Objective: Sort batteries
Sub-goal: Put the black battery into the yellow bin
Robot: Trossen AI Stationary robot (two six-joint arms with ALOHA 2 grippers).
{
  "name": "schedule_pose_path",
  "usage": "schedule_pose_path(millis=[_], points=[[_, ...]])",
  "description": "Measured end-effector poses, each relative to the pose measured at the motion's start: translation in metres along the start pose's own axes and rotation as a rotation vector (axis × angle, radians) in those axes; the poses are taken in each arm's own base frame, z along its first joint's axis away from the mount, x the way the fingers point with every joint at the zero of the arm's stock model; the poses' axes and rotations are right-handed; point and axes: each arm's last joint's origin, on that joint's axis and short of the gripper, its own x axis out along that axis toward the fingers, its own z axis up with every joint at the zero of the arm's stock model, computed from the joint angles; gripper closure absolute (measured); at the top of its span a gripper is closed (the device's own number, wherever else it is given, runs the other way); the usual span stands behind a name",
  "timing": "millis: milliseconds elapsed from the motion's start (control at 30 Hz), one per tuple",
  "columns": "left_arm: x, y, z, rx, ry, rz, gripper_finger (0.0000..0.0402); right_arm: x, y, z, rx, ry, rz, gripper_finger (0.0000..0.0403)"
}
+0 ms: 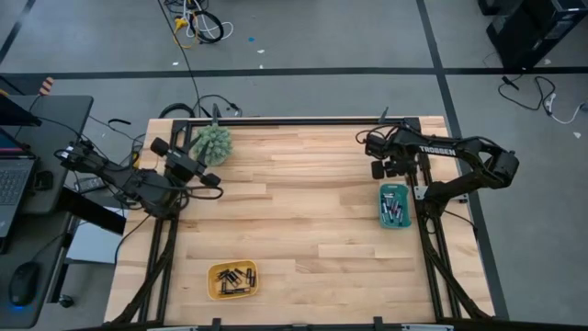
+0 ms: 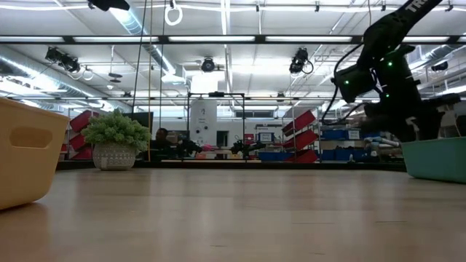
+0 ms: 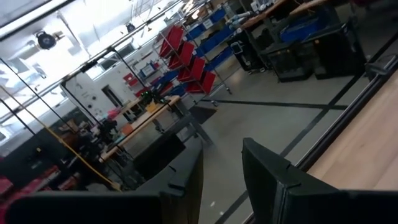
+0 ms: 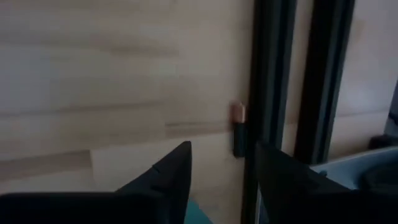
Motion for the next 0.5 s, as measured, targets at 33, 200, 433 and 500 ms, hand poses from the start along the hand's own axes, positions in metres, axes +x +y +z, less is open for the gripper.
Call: schedule_pose_path(millis=[33, 200, 433, 500], points=[[0.0, 0.0, -0.001, 0.01, 0.0, 0.0, 0.0293, 0.001, 0.0, -0.002, 0.007, 0.007, -0.009, 0.024], [0.0, 0.0, -0.005, 0.028, 0.0, -0.001, 0.0293, 0.017, 0.001, -0.01, 0.016, 0.062, 0.028, 0.022], [0.0, -0.001, -0.007, 0.015, -0.002, -0.004, 0.0293, 0.038, 0.001, -0.018, 0.021, 0.099, 0.075, 0.0208], [0.0, -0.001, -0.007, 0.004, -0.002, -0.004, 0.0293, 0.042, 0.0, -0.02, 0.017, 0.094, 0.083, 0.0208]])
